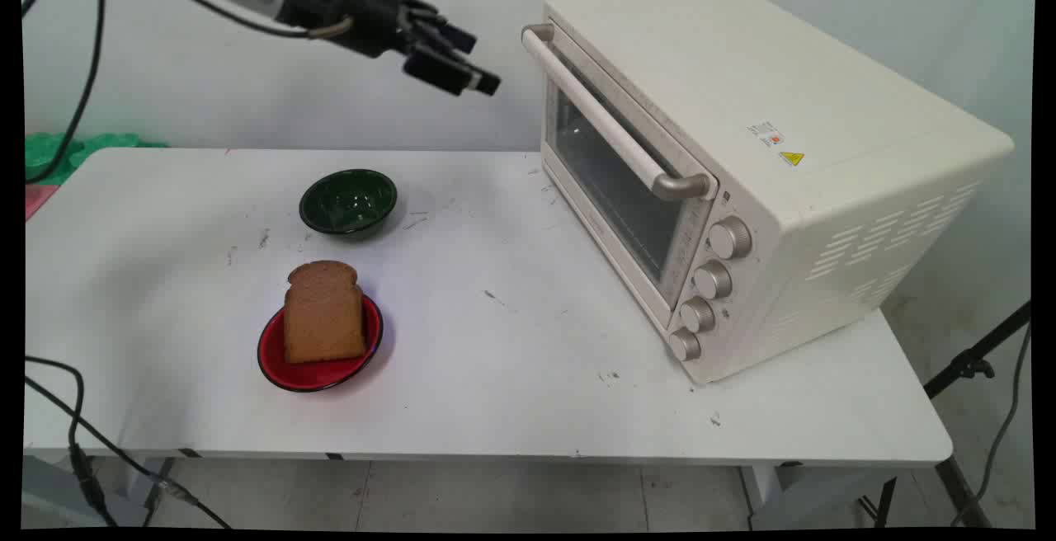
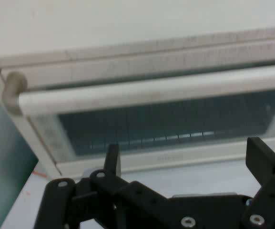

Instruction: Open the oven

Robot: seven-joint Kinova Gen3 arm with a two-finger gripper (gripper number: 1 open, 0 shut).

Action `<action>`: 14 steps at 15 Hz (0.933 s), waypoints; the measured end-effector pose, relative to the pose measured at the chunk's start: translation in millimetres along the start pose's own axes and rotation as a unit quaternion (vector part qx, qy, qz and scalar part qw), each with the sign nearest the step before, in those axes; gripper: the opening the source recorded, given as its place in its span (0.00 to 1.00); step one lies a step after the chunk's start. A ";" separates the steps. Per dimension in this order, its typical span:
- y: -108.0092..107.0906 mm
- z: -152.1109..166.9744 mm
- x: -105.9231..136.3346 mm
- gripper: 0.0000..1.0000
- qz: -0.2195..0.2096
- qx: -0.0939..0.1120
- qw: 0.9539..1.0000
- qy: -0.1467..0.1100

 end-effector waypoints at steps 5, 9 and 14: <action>0.8 25.6 31.3 0.00 0.007 0.009 1.000 0.003; -1.7 48.5 50.2 0.00 0.010 0.019 1.000 -0.004; -3.4 73.1 60.1 0.00 0.010 0.027 0.999 -0.022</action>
